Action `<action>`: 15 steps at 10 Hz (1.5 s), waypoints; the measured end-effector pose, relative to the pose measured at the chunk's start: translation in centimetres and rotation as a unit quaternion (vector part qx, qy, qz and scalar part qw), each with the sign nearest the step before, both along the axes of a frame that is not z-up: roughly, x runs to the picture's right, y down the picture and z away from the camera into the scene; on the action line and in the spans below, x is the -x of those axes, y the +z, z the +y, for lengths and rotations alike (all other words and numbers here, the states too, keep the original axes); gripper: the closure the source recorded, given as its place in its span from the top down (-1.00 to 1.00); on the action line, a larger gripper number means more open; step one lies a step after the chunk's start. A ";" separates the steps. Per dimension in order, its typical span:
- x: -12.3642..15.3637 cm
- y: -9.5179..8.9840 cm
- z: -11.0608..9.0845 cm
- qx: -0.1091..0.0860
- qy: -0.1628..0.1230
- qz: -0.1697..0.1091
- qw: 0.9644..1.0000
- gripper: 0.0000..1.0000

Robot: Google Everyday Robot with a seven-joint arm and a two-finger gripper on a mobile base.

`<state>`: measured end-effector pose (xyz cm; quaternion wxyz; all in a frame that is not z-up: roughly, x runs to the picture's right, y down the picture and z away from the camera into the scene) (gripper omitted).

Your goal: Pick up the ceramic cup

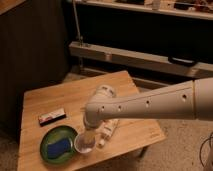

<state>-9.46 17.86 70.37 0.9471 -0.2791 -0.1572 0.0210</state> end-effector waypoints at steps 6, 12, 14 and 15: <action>2.7 2.5 1.0 0.043 -0.038 -0.031 0.998 0.05; 2.8 2.3 1.3 0.088 -0.070 -0.014 0.993 -0.87; 2.6 0.9 0.0 0.085 -0.067 -0.020 0.994 -0.87; 2.8 -0.6 -1.2 0.082 -0.066 -0.026 0.994 -0.87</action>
